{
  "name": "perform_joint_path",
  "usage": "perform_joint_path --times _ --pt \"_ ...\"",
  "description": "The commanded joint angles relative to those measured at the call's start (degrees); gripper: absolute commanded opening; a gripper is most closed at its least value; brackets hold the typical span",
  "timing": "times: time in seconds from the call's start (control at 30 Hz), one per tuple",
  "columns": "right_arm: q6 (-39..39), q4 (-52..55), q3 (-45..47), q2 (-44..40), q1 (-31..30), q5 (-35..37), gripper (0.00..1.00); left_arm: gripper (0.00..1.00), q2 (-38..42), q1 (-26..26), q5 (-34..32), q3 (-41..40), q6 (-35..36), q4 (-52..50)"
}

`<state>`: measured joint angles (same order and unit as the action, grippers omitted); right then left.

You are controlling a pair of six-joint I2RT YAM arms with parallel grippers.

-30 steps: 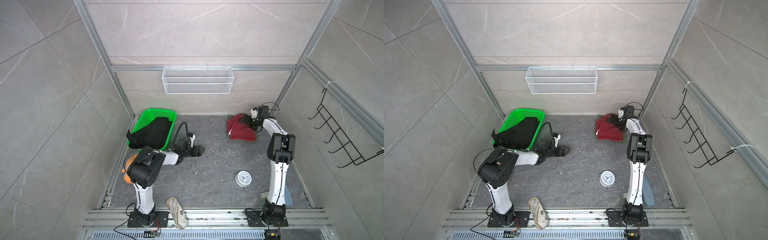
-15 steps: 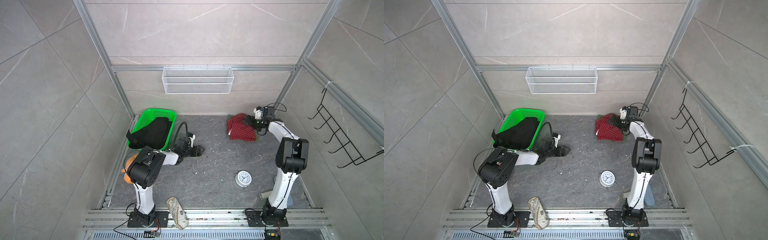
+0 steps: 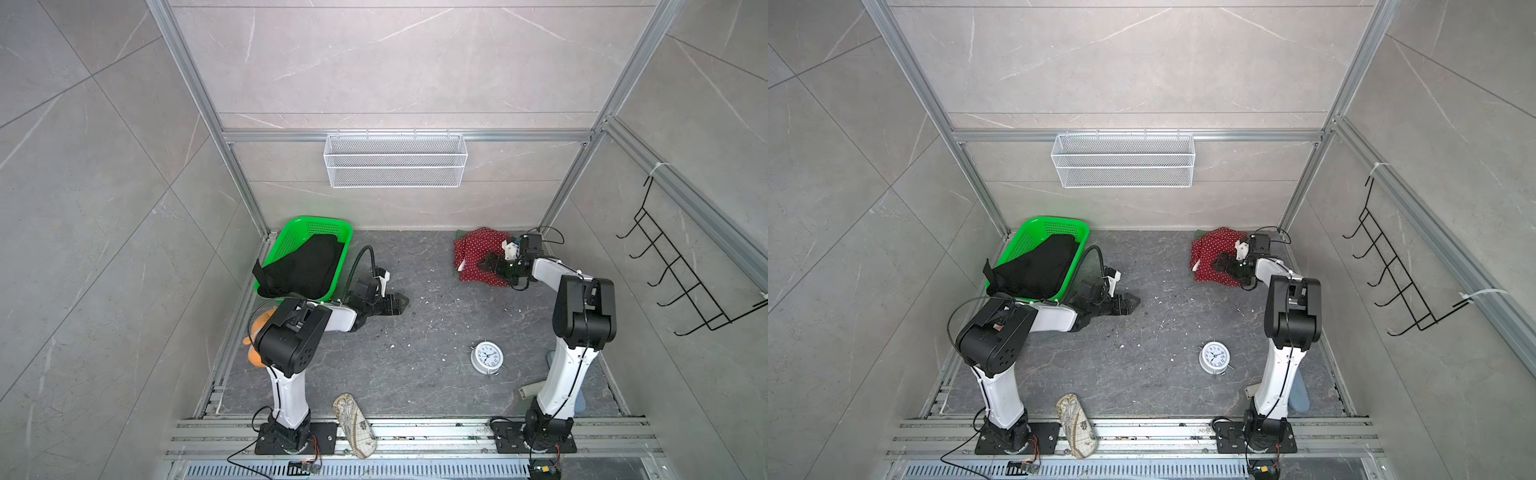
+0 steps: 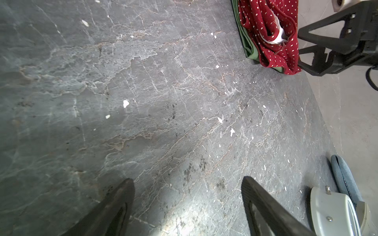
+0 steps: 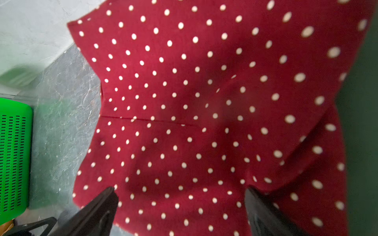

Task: Fold and stack skirts
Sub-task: Smooth out the skirt on the skirt.

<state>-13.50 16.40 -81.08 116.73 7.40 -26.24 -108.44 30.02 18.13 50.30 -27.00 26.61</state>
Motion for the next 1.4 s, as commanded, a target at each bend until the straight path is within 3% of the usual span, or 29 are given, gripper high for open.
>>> perform_joint_path --times 0.0,0.37,0.73,0.97,1.37 --pt "-0.26 0.57 1.27 -4.72 -0.37 -0.42 1.0 0.85 2.36 0.3 0.82 0.65 1.56 1.95" --pt "-3.82 -4.24 -2.21 -12.39 -0.55 -0.86 1.0 0.85 4.0 0.3 0.03 -0.4 2.31 2.35" --pt "-4.98 -2.42 -8.69 -4.78 -1.83 -1.57 1.0 0.9 6.95 0.3 -1.84 -1.5 3.98 2.0" --pt "-5.09 -2.41 -4.94 -2.36 -4.51 -6.23 1.0 0.9 7.46 0.3 -2.72 -1.79 4.64 1.44" --pt "-4.24 -1.18 2.83 -0.34 -6.77 -6.35 1.0 0.91 7.32 0.3 -2.57 -1.46 5.2 0.68"
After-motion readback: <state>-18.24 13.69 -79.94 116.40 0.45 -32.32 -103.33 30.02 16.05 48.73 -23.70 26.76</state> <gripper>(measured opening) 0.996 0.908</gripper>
